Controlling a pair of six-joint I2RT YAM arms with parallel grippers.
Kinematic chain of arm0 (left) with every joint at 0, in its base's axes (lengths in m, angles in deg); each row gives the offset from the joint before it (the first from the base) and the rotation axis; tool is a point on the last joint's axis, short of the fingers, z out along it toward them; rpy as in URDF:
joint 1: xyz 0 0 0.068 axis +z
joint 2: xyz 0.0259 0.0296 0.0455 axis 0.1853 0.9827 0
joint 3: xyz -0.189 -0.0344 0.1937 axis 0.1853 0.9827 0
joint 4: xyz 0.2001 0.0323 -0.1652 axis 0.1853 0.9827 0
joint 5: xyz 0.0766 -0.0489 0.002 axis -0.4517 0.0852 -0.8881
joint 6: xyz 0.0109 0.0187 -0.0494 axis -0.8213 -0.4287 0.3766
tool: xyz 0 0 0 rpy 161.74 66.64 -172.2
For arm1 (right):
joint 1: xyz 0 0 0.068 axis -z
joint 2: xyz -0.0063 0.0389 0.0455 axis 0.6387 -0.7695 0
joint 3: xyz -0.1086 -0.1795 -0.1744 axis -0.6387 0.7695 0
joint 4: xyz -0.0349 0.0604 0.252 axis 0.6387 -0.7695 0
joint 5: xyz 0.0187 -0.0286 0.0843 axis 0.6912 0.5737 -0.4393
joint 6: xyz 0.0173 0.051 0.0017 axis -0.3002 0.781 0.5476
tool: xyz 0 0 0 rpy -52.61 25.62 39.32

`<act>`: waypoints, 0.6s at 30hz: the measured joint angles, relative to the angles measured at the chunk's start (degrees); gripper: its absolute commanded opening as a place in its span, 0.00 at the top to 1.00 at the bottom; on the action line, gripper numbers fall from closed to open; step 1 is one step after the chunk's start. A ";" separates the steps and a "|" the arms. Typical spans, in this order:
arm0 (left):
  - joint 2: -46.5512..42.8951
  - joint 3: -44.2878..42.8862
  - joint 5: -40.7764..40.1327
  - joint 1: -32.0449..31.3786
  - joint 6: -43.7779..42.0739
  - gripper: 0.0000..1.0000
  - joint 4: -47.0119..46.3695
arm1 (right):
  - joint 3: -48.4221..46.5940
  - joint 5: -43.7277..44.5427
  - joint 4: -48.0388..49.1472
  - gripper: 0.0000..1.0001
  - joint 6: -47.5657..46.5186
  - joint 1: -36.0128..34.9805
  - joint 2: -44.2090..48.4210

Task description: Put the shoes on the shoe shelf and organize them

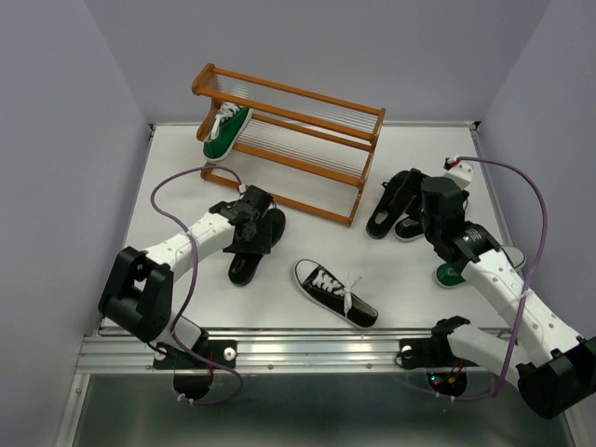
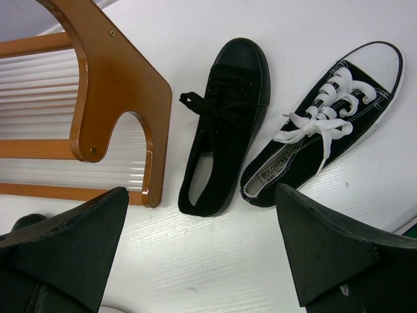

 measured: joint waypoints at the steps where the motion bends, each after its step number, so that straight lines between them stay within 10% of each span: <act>1: 0.81 0.68 0.48 0.00 0.15 0.25 -0.87 | 0.00 -0.02 0.00 0.00 0.00 0.00 0.00; 6: 3.08 1.79 1.18 0.00 0.81 0.51 -3.32 | 0.52 -0.13 0.09 0.00 0.00 0.00 0.00; 9: 3.19 1.79 1.60 -0.02 1.01 0.97 -4.68 | 0.92 -0.17 -0.15 0.00 0.00 0.00 0.00; 18: 3.23 -0.17 0.72 -0.44 -0.22 1.00 -2.62 | 0.92 -0.22 -0.13 0.00 0.02 0.00 0.09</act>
